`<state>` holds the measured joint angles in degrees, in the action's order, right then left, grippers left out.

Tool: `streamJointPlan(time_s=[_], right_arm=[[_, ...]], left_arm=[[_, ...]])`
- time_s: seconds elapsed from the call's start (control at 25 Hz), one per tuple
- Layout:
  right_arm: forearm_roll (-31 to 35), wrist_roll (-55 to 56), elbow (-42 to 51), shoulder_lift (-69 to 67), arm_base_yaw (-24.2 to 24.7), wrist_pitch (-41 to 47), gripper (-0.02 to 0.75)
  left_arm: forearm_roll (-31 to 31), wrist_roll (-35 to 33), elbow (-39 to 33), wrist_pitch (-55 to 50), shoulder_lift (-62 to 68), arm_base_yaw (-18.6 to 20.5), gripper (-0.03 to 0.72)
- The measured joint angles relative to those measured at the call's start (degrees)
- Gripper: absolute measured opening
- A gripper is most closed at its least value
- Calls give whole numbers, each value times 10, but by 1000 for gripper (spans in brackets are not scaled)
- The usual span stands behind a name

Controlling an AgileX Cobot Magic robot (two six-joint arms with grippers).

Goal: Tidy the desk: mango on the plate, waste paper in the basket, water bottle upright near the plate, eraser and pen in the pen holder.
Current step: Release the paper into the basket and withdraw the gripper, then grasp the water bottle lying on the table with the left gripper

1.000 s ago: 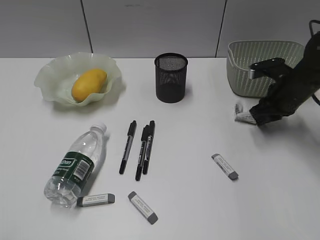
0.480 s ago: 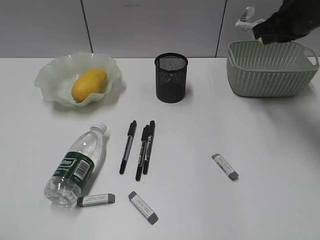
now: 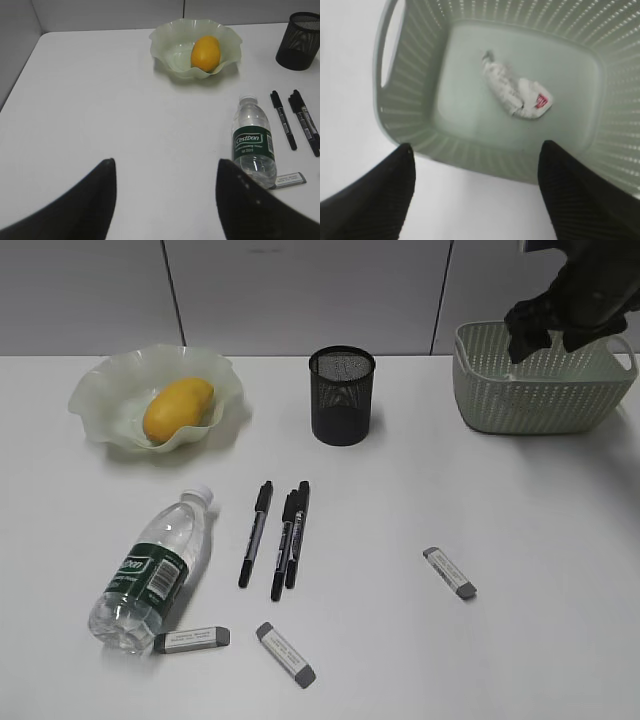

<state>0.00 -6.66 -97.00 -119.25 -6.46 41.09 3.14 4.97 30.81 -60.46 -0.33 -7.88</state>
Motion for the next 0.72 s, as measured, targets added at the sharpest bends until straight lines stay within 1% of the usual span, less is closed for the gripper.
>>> streamJointPlan(time_s=[0.08,0.12,0.2,0.28,0.36,0.44,0.56,0.6,0.72], right_arm=[[5,0,24,38,0,13,594],[11,0,55,73,0,13,592],[26,-1,145,164,-2,-1,592],[45,-3,269,290,-5,-18,592],[58,-2,379,410,-14,-15,592],[63,4,481,525,-27,12,592],[81,18,587,709,-53,73,592],[85,23,612,770,-57,93,592],[85,32,649,916,-60,157,587]], left_arm=[[0,0,0,0,0,0,466],[0,0,0,0,0,0,466],[0,0,0,0,1,0,466],[0,0,0,0,4,0,466],[0,0,0,0,7,0,466],[0,0,0,0,12,0,466],[1,0,0,0,34,0,466],[1,0,0,0,43,0,466],[1,0,0,0,72,0,466]])
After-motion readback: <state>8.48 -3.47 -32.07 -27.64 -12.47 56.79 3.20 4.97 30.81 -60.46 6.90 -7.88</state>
